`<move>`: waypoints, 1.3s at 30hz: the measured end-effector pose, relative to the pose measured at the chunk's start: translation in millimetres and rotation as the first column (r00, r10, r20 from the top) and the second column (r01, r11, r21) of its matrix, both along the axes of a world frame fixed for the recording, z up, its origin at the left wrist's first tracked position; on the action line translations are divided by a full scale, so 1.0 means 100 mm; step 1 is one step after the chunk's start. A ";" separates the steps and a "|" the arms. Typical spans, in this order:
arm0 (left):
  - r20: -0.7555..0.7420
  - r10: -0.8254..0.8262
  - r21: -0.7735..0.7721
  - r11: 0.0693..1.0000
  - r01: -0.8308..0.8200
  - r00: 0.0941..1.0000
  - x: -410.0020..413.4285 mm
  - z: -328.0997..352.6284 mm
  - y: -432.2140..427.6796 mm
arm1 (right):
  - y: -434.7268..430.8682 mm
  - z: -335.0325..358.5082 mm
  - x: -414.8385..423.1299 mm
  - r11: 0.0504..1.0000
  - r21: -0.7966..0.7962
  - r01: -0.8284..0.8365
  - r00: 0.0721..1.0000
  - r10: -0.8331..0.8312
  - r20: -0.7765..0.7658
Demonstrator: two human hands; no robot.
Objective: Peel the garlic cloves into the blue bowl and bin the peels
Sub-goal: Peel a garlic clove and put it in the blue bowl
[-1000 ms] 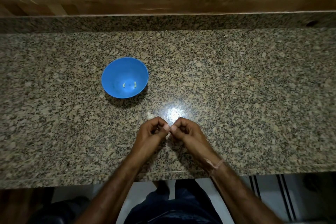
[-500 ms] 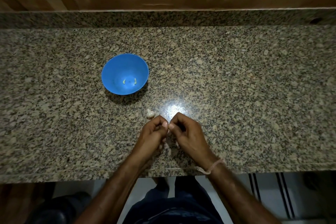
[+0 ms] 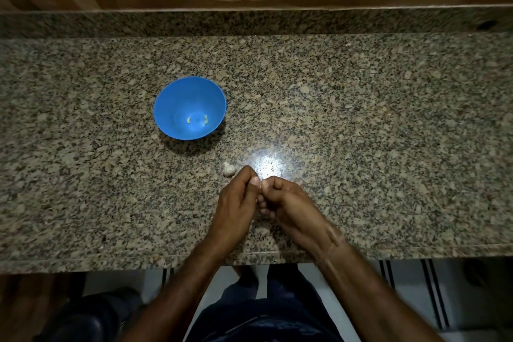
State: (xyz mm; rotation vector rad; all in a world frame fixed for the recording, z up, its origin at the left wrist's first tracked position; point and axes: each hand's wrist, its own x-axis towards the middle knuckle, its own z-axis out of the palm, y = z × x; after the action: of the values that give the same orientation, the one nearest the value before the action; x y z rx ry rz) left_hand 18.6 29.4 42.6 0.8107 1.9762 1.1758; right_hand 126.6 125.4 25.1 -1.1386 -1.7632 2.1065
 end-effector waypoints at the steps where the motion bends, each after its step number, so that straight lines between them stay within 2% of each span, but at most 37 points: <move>1: 0.056 -0.013 -0.034 0.999 0.015 0.998 -0.02 -0.02 0.00 | -0.01 -0.01 0.01 0.996 0.093 -0.016 1.000 0.016 0.000; 3: 0.332 0.011 -0.086 0.996 0.018 0.943 -0.04 -0.02 0.00 | -0.02 -0.04 0.05 0.937 0.345 -0.052 0.999 0.047 0.023; 4: 0.404 0.024 -0.099 0.995 0.018 0.914 -0.05 -0.01 0.01 | -0.01 -0.04 0.06 0.883 0.462 -0.088 0.996 0.071 0.054; 5: 0.362 0.007 -0.101 0.994 0.032 0.932 -0.04 -0.02 0.01 | -0.01 -0.03 0.07 0.834 0.535 -0.132 0.991 0.093 0.099; 6: 0.238 -0.026 -0.091 0.995 0.049 0.971 -0.03 -0.02 0.01 | -0.01 -0.03 0.08 0.818 0.553 -0.160 0.986 0.104 0.132; 7: 0.124 -0.047 -0.069 0.996 0.056 0.991 -0.01 -0.05 0.00 | -0.01 -0.03 0.08 0.883 0.440 -0.164 0.985 0.122 0.123; 9: 0.067 -0.062 -0.063 0.996 0.066 0.996 -0.01 -0.08 -0.02 | -0.01 0.01 0.07 0.979 0.144 -0.145 0.983 0.126 0.133; 10: 0.079 -0.068 -0.086 0.993 0.075 0.995 -0.01 -0.11 -0.03 | -0.02 -0.01 0.08 0.976 0.147 -0.159 0.979 0.136 0.153; 11: 0.156 -0.056 -0.126 0.989 0.076 0.986 -0.01 -0.15 -0.03 | -0.05 -0.04 0.07 0.966 0.207 -0.155 0.979 0.122 0.163; 12: 0.319 0.003 -0.155 0.987 0.049 0.948 -0.01 -0.18 -0.03 | -0.08 -0.08 0.07 0.921 0.355 -0.162 0.978 0.101 0.183; 13: 0.469 0.069 -0.184 0.983 0.021 0.880 0.00 -0.18 -0.01 | -0.09 -0.07 0.08 0.867 0.467 -0.173 0.974 0.081 0.210; 14: 0.539 0.112 -0.207 0.978 0.003 0.835 0.01 -0.17 0.00 | -0.11 -0.07 0.09 0.783 0.583 -0.218 0.964 0.079 0.254; 15: 0.496 0.104 -0.197 0.980 -0.005 0.862 0.02 -0.18 -0.01 | -0.12 -0.07 0.10 0.775 0.580 -0.252 0.953 0.096 0.287; 16: 0.368 0.070 -0.167 0.986 -0.008 0.927 0.04 -0.20 -0.01 | -0.12 -0.11 0.09 0.810 0.526 -0.261 0.953 0.131 0.272; 18: 0.073 -0.023 -0.105 0.994 0.031 0.997 0.06 -0.21 -0.06 | -0.12 -0.11 0.07 0.929 0.298 -0.218 0.957 0.144 0.252; 19: 0.038 -0.030 -0.112 0.993 0.034 0.999 0.06 -0.23 -0.07 | -0.10 -0.08 0.04 0.965 0.194 -0.177 0.958 0.123 0.260; 20: 0.077 -0.023 -0.111 0.993 0.031 0.997 0.05 -0.24 -0.07 | -0.10 -0.09 0.03 0.967 0.199 -0.157 0.961 0.104 0.256; 22: 0.348 0.054 -0.134 0.991 -0.008 0.936 0.03 -0.24 -0.04 | -0.11 -0.12 0.00 0.928 0.352 -0.123 0.972 0.040 0.233; 23: 0.430 0.076 -0.147 0.989 -0.014 0.899 0.03 -0.23 -0.02 | -0.12 -0.09 -0.01 0.925 0.373 -0.074 0.980 -0.003 0.200; 24: 0.432 0.101 -0.172 0.985 -0.028 0.896 0.04 -0.21 -0.01 | -0.13 -0.11 0.01 0.926 0.373 -0.053 0.984 -0.015 0.177; 27: 0.182 0.109 -0.134 0.987 -0.085 0.977 0.10 -0.19 -0.03 | -0.15 -0.11 0.02 0.942 0.329 -0.060 0.992 0.019 0.128; 28: 0.169 0.117 -0.123 0.988 -0.097 0.979 0.09 -0.20 -0.04 | -0.14 -0.12 0.01 0.955 0.293 -0.033 0.994 0.001 0.111; 31: 0.347 0.101 -0.134 0.989 -0.057 0.932 0.05 -0.19 0.00 | -0.14 -0.17 0.00 0.882 0.468 -0.054 0.992 -0.008 0.130; 32: 0.325 0.087 -0.132 0.990 -0.045 0.942 0.03 -0.18 0.01 | -0.12 -0.15 0.01 0.871 0.490 -0.047 0.991 -0.020 0.131; 33: 0.217 0.049 -0.124 0.992 -0.022 0.975 0.03 -0.16 0.00 | -0.11 -0.16 0.02 0.858 0.508 -0.075 0.990 0.005 0.139; 34: 0.075 0.007 -0.107 0.994 0.001 0.997 0.04 -0.16 -0.01 | -0.10 -0.16 0.03 0.896 0.434 -0.094 0.990 0.036 0.140; 35: -0.008 -0.006 -0.083 0.997 0.005 1.000 0.05 -0.16 -0.02 | -0.09 -0.15 0.04 0.899 0.417 -0.133 0.984 0.070 0.163; 36: -0.043 -0.014 -0.067 0.998 0.011 0.999 0.05 -0.16 -0.03 | -0.09 -0.13 0.03 0.934 0.330 -0.135 0.980 0.078 0.181; 37: -0.018 -0.014 -0.074 0.997 0.013 1.000 0.04 -0.17 -0.03 | -0.07 -0.11 0.02 0.948 0.284 -0.143 0.973 0.083 0.213; 38: 0.071 -0.005 -0.107 0.994 0.012 0.997 0.03 -0.20 -0.03 | -0.06 -0.12 0.02 0.952 0.268 -0.147 0.970 0.086 0.228; 39: 0.243 0.031 -0.154 0.988 0.007 0.970 0.02 -0.23 -0.02 | -0.07 -0.13 0.02 0.938 0.311 -0.152 0.967 0.077 0.241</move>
State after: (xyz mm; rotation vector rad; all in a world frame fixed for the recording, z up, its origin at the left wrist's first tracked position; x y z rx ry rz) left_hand 20.2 27.1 19.7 0.5467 1.8426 1.0603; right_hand 128.7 118.5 11.7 -1.2428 -2.2305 1.7003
